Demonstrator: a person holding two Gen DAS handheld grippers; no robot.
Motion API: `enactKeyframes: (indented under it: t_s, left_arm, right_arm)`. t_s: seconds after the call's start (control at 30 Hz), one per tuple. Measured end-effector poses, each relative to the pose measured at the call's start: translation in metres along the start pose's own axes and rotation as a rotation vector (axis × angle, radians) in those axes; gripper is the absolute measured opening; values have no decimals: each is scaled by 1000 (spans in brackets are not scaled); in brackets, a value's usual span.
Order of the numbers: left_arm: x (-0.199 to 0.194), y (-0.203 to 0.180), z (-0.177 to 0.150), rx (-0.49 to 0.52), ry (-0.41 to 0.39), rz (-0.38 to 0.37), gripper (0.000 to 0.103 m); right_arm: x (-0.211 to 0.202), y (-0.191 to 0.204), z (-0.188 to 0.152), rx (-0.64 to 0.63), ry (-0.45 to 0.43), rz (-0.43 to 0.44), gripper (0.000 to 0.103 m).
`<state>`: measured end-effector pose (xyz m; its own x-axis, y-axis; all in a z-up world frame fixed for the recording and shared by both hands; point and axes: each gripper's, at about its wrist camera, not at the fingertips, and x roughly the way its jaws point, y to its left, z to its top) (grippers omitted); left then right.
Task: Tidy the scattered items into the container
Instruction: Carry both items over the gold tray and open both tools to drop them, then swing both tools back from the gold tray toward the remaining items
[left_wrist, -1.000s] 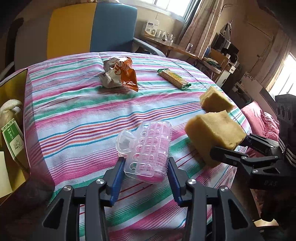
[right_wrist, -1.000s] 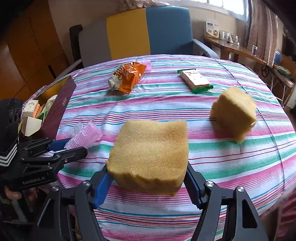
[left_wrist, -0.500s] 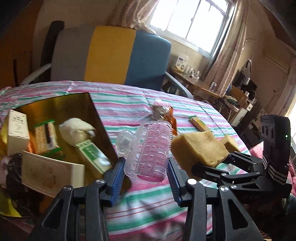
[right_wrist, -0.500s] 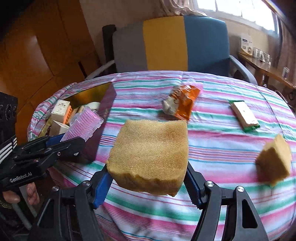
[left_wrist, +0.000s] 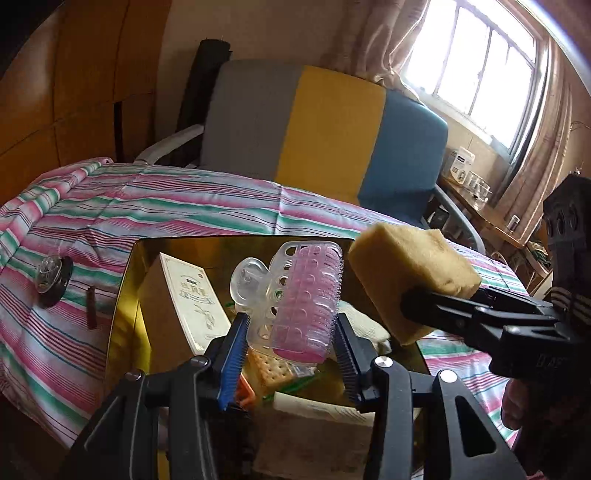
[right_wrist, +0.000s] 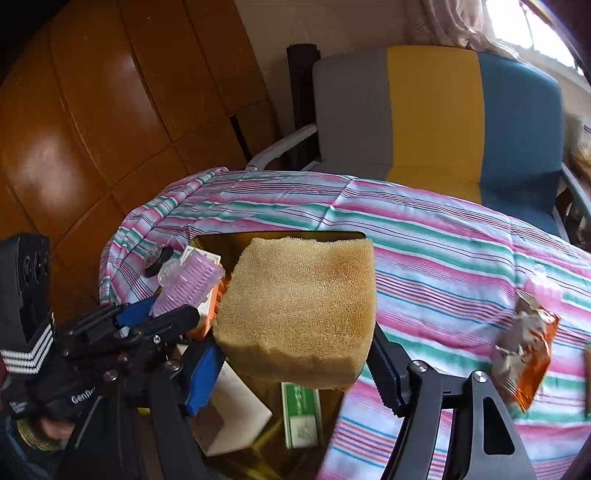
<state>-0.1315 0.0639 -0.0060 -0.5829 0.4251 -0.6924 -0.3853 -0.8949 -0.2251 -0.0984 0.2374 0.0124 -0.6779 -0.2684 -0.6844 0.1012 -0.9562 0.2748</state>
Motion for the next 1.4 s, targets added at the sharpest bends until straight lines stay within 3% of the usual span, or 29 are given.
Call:
enactKeyframes:
  t_s: [0.07,0.17,0.33,0.5,0.7,0.97,1.13,1.4]
  left_arm:
    - [5,9,1,-26,14,4,51]
    - [11,21,0,-57,29,7,56]
    - [0,25,-7,-88,5,3,57]
    - [-23,7,-14,-82,-37,-31,57]
    - [-29,-58,-25,58,8,-166,60]
    - [0,-177,-62,256,190,-329,60]
    - [20,-222,-63,308,241,-333,60]
    - [73,-247,-26,282,273,-271,61]
  right_arm:
    - [19,1,16,28,11,34,75]
    - [37,-2,27,72,24,47,89]
    - [40,-15,18,112,45,36,90]
    - [20,-38,-11,170,58,23,90]
    - [-37,-84,-61,275,-5,-31,95]
    - [-112,-158,-141,384,-35,-285,100]
    - [-136,-189,-173,410,-40,-395,100]
    - [-127,-209,-184,380,-49,-433,100]
